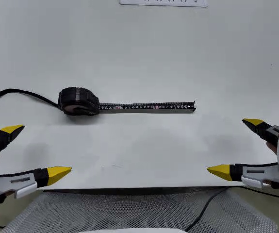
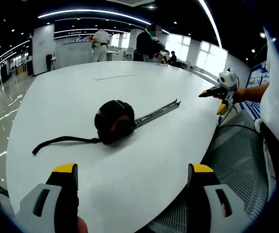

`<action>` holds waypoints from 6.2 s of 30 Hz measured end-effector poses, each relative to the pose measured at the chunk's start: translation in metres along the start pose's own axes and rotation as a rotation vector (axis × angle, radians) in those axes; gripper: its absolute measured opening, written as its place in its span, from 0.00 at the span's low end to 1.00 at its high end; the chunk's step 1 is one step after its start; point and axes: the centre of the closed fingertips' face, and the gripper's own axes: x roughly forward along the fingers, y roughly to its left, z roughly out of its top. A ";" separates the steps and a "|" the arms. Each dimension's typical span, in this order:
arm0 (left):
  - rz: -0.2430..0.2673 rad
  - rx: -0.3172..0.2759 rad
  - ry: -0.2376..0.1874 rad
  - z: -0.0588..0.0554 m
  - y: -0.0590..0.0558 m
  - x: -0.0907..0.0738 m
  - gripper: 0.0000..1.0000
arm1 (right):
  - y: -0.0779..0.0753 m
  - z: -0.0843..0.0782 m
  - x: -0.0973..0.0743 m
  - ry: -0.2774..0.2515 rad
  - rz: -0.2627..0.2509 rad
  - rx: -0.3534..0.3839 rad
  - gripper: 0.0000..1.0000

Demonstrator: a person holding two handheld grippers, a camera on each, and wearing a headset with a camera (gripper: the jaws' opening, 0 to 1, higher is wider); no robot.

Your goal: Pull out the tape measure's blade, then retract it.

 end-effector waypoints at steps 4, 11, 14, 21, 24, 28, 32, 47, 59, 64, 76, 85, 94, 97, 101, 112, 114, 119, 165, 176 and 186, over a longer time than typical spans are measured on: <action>-0.003 0.001 0.002 0.000 0.000 -0.001 0.91 | 0.001 0.001 0.000 -0.001 0.000 -0.002 0.94; -0.006 -0.001 0.003 0.000 -0.002 -0.001 0.90 | 0.003 0.001 0.002 -0.003 0.008 0.004 0.94; -0.006 -0.003 0.002 0.001 -0.002 -0.002 0.90 | 0.003 0.001 0.003 0.000 0.010 0.001 0.94; -0.010 0.002 -0.005 0.005 -0.004 -0.001 0.90 | 0.003 0.000 0.003 0.008 0.014 -0.004 0.93; -0.009 0.001 -0.006 0.006 -0.003 0.000 0.90 | 0.003 0.001 0.002 0.009 0.013 -0.007 0.93; -0.009 0.000 -0.004 0.006 -0.003 0.000 0.90 | 0.002 0.002 0.003 0.004 0.012 -0.008 0.93; -0.003 0.002 0.003 0.005 -0.003 0.002 0.91 | 0.002 0.004 0.003 0.003 0.012 -0.009 0.93; 0.032 -0.005 -0.012 0.025 -0.010 0.033 0.90 | 0.003 0.008 0.003 0.002 0.021 -0.012 0.92; 0.029 -0.004 -0.026 0.042 -0.004 0.056 0.89 | 0.003 0.006 0.000 0.000 0.015 -0.003 0.91; 0.019 -0.003 -0.026 0.046 -0.005 0.064 0.89 | 0.002 0.006 0.001 0.001 0.014 -0.001 0.91; 0.018 -0.012 -0.020 0.046 -0.005 0.077 0.88 | 0.001 0.005 0.000 0.000 0.011 0.005 0.91; 0.066 -0.044 -0.027 0.048 0.000 0.080 0.85 | 0.000 0.005 0.001 0.000 0.015 0.001 0.89; 0.144 -0.109 -0.052 0.054 0.004 0.088 0.85 | -0.001 0.010 0.005 -0.005 0.025 -0.010 0.84; 0.167 -0.144 -0.060 0.056 0.007 0.090 0.84 | -0.001 0.011 0.006 -0.005 0.027 -0.011 0.83; 0.193 -0.168 -0.053 0.056 0.012 0.092 0.81 | -0.004 0.014 0.008 -0.009 0.026 -0.015 0.82; 0.270 -0.250 -0.070 0.059 0.020 0.099 0.79 | -0.016 0.021 0.018 -0.006 0.045 -0.060 0.69; 0.283 -0.258 -0.071 0.060 0.022 0.100 0.78 | -0.017 0.023 0.021 -0.001 0.051 -0.074 0.68; 0.322 -0.258 -0.058 0.060 0.026 0.102 0.74 | -0.024 0.027 0.028 0.006 0.062 -0.103 0.66; 0.453 -0.355 -0.079 0.058 0.048 0.105 0.59 | -0.058 0.043 0.088 0.127 0.215 -0.365 0.38; 0.445 -0.350 -0.073 0.058 0.048 0.106 0.59 | -0.053 0.045 0.100 0.156 0.257 -0.408 0.36; 0.442 -0.347 -0.066 0.057 0.048 0.106 0.58 | -0.050 0.043 0.104 0.186 0.296 -0.461 0.27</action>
